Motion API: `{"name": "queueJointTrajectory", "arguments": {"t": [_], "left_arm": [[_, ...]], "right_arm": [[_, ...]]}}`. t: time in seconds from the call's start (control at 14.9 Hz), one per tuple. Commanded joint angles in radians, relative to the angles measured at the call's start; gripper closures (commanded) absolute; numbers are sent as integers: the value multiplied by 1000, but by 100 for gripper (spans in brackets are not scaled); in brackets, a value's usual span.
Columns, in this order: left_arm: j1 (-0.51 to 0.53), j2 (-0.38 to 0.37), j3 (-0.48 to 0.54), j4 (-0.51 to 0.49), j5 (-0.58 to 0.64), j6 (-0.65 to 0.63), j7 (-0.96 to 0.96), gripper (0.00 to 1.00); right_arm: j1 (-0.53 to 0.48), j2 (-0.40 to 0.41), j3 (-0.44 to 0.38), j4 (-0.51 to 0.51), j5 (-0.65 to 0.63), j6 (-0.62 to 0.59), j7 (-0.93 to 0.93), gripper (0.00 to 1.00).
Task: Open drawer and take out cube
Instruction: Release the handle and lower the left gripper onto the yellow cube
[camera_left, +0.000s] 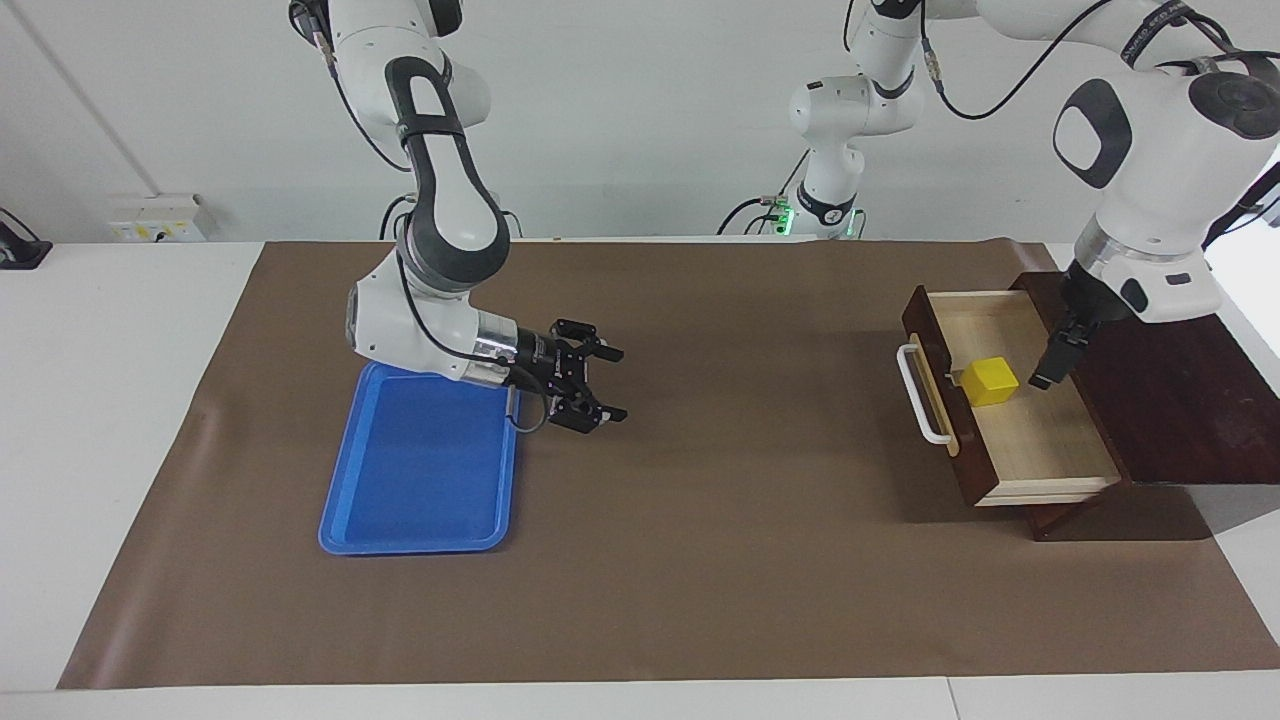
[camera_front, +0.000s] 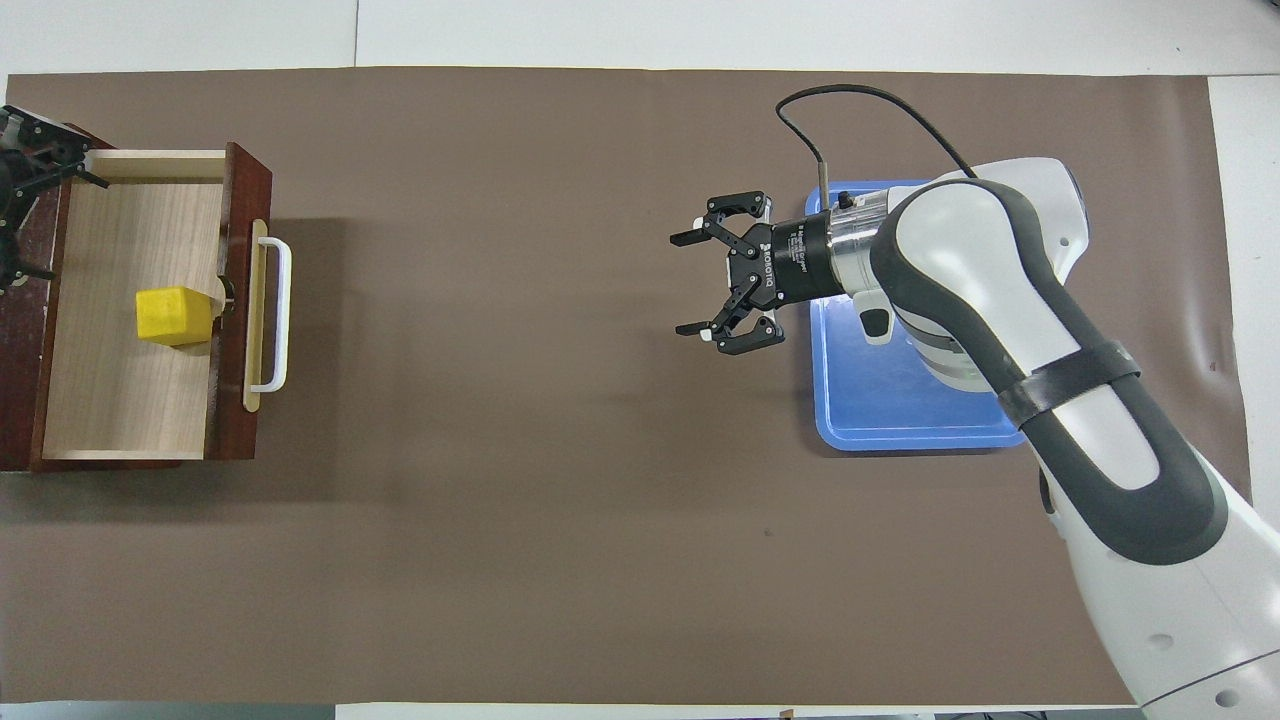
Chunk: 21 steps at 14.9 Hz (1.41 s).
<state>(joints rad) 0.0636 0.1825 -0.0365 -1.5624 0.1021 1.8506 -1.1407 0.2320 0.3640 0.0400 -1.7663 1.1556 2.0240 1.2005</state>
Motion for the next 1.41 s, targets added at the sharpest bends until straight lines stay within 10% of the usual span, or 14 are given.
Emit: {"name": "queueJointTrajectory", "arguments": {"t": [0.0, 1.35], "left_arm": [[19, -90, -10, -193, -10, 143, -191, 0], [33, -135, -6, -450, -1, 246, -551, 0]], "right_arm": [[1, 4, 0, -4, 22, 10, -53, 0], [16, 9, 0, -2, 22, 12, -65, 0]]}}
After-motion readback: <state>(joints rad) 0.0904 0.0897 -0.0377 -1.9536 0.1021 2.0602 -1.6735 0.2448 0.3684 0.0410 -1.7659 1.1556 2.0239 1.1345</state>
